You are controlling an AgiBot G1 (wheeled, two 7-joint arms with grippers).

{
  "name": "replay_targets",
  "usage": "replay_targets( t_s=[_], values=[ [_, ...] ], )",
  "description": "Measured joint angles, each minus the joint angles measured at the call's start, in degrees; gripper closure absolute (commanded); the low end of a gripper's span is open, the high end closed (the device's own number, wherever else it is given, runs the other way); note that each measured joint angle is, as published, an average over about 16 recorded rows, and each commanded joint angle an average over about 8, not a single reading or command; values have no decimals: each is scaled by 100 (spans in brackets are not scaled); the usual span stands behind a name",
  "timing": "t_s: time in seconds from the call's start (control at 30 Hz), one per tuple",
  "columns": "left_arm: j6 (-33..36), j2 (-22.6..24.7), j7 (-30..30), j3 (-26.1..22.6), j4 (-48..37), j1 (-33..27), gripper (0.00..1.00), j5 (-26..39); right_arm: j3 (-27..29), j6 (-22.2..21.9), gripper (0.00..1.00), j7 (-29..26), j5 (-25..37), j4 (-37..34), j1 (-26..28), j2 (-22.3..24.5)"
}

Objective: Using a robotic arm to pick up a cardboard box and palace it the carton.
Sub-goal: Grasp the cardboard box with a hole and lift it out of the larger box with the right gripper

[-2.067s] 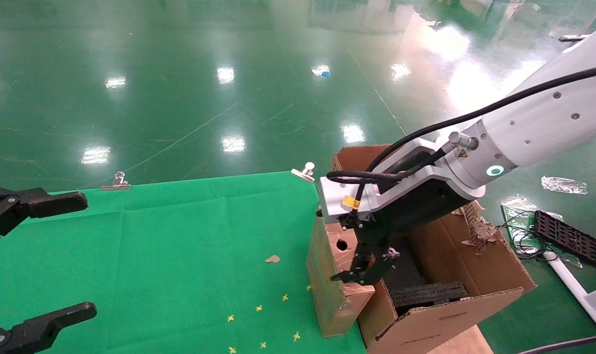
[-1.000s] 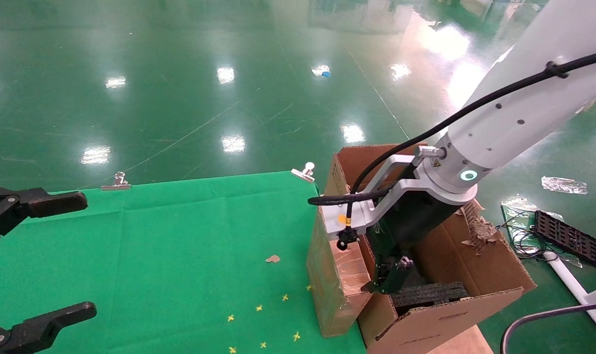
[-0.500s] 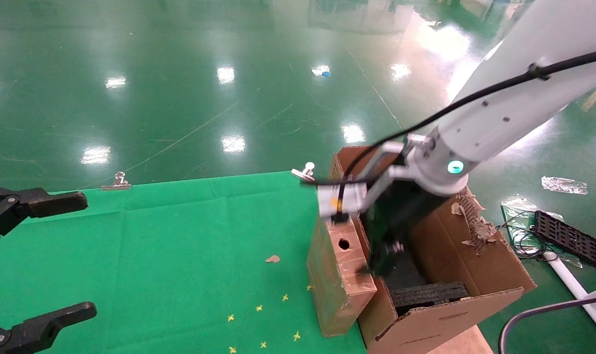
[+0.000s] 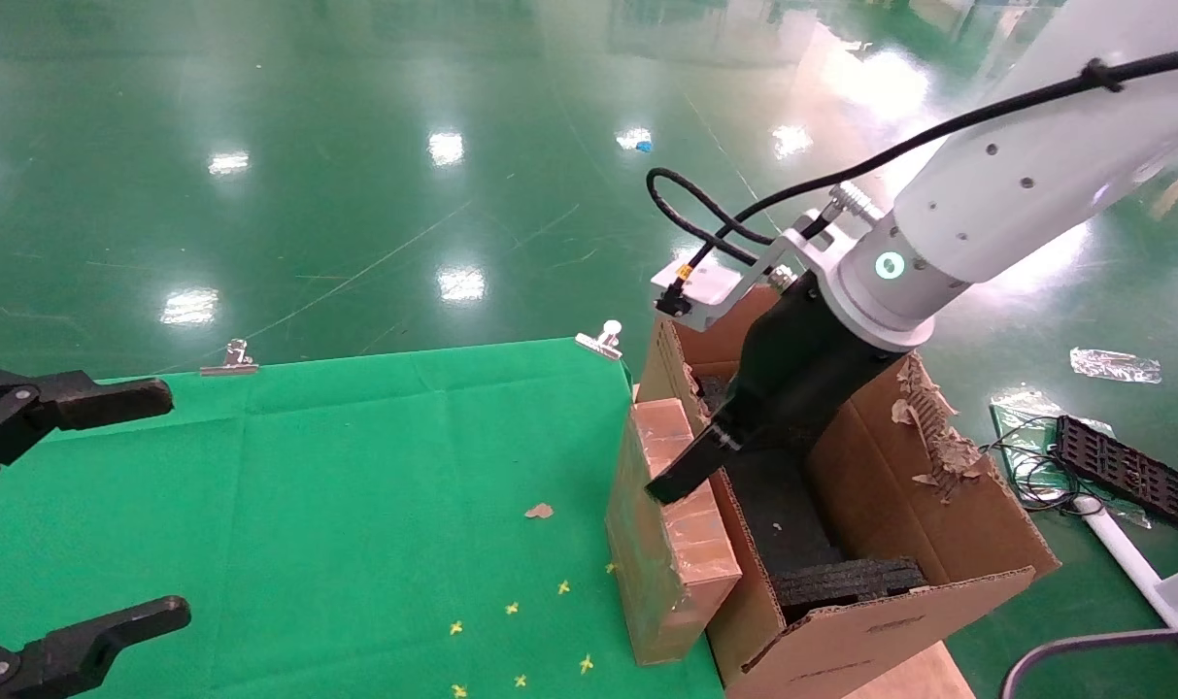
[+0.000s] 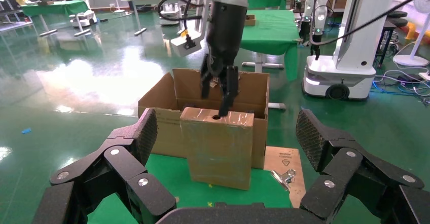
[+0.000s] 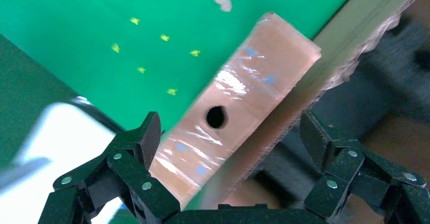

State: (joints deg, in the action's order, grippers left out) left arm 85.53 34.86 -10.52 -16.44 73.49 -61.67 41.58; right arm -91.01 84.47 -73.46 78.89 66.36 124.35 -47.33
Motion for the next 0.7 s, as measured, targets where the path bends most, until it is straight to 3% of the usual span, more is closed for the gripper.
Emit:
replay_targets(
  t_s=[0.3,0.33,0.4,0.53,0.6,0.7],
  values=[
    [-2,-1,2,-3,0,-1,0,-2,-71,67,0,-371,-300,-976,-348,-364],
    [-2,-2,2,-4,0,-1,0,-3,-85,74,3,-383,-302,-1051,-377,-404],
    [-2,-2,2,-5,0,-1,0,-3,-117,92,21,-397,-291,-1174,-425,-481],
    [-3,-3,3,-6,0,-1,0,-4,-183,131,71,-427,-234,-1321,-487,-611],
    [-3,-3,3,-7,0,-1,7,-5,-214,151,92,-444,-198,-1352,-503,-659],
    [-3,-3,4,-8,0,-2,31,-5,-256,183,100,-480,-150,-1357,-518,-712]
  ],
)
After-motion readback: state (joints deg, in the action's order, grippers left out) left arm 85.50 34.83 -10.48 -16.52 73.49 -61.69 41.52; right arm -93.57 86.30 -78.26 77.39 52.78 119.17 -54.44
